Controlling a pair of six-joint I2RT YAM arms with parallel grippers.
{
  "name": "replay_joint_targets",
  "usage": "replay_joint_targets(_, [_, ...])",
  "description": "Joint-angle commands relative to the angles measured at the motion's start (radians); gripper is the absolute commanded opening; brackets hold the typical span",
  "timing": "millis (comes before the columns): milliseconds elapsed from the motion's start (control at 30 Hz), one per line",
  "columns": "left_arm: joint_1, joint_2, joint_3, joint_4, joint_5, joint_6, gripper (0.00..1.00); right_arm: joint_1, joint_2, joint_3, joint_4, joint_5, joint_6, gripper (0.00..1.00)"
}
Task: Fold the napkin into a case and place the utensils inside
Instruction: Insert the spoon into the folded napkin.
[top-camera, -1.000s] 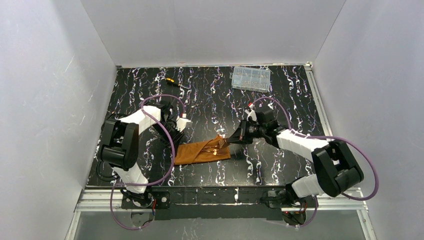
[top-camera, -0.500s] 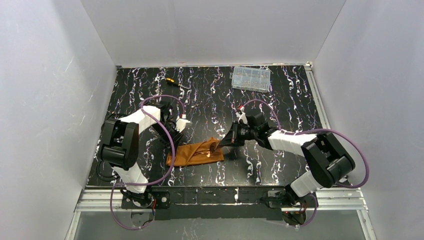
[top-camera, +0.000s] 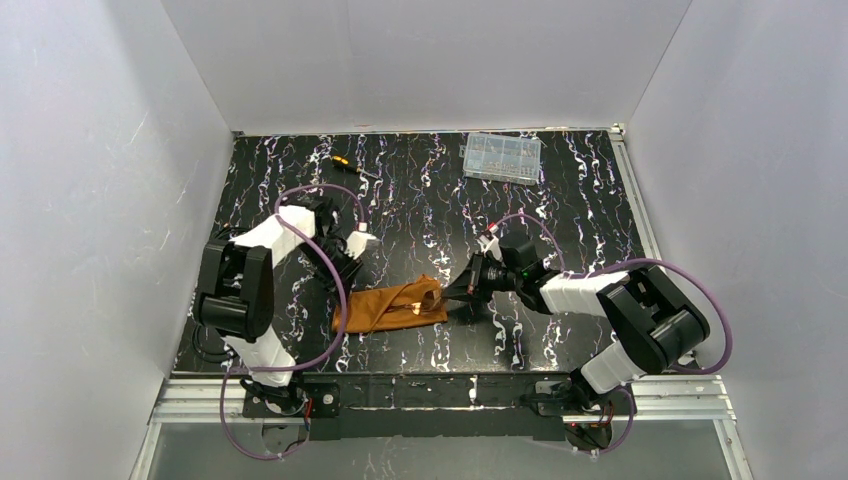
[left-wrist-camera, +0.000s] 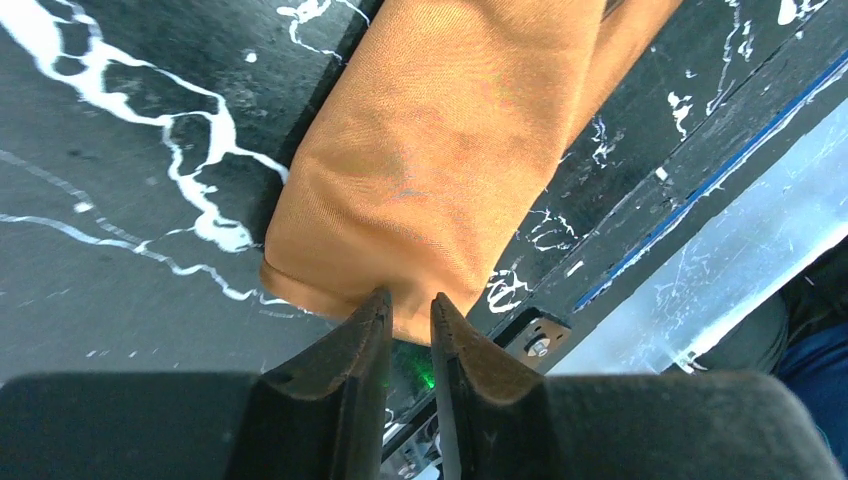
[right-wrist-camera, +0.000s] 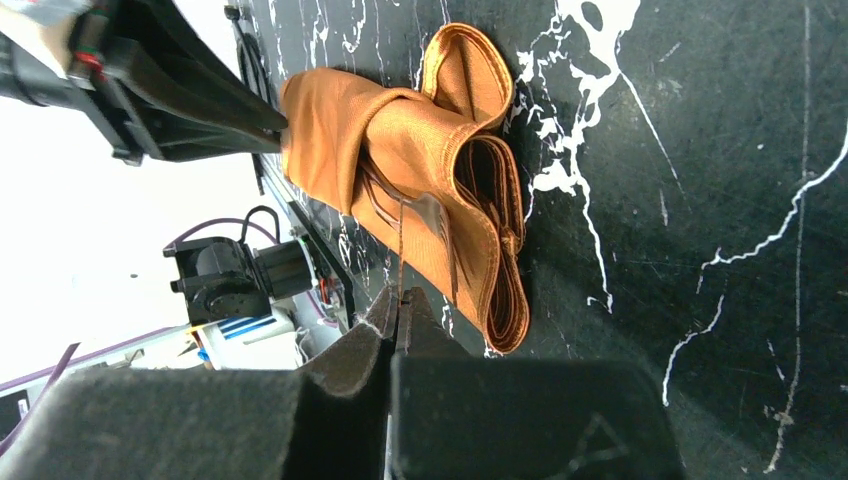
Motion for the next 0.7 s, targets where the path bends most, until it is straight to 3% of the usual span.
replay_joint_targets(0, [0.022,-0.095,0.091,-0.132,0.021,0.029,0.23,-0.003,-0.02,-0.023,0.053,0.026,0.004,0.01])
replay_joint_targets(167, [0.042,-0.134,0.055,-0.148,-0.052,0.139,0.24,-0.003,-0.018,-0.028,0.067,0.018,0.01,0.01])
replay_joint_targets(267, [0.046,-0.138,-0.039,-0.062,-0.14,0.184,0.23,-0.003,-0.014,-0.031,0.093,0.008,0.026,0.01])
replay_joint_targets(400, [0.046,-0.147,-0.131,0.09,-0.156,0.175,0.22,0.001,-0.007,-0.036,0.122,0.007,0.047,0.01])
replay_joint_targets(667, [0.043,-0.166,-0.17,0.244,-0.159,0.194,0.2,0.011,-0.012,-0.054,0.15,0.012,0.076,0.01])
